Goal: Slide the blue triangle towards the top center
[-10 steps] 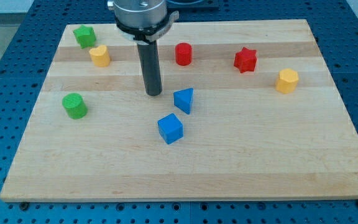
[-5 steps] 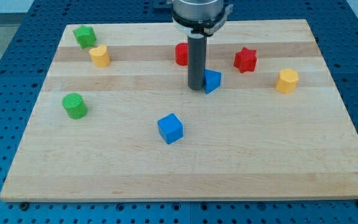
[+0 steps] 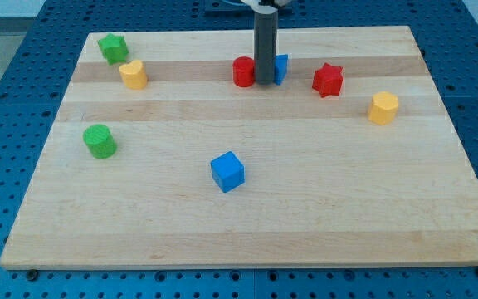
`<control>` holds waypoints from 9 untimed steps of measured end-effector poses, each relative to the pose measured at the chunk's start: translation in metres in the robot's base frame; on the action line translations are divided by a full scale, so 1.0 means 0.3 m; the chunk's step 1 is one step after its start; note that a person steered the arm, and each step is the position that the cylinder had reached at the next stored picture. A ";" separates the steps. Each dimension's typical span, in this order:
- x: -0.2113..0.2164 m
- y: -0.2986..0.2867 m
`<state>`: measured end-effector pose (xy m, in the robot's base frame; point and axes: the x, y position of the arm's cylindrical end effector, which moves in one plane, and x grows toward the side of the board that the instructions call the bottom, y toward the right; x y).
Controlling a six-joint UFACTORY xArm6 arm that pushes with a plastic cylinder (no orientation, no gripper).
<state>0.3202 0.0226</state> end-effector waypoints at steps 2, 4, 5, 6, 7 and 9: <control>0.105 0.014; -0.139 0.097; -0.286 0.093; -0.273 0.155; -0.329 0.342; -0.424 0.216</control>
<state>0.1929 0.0874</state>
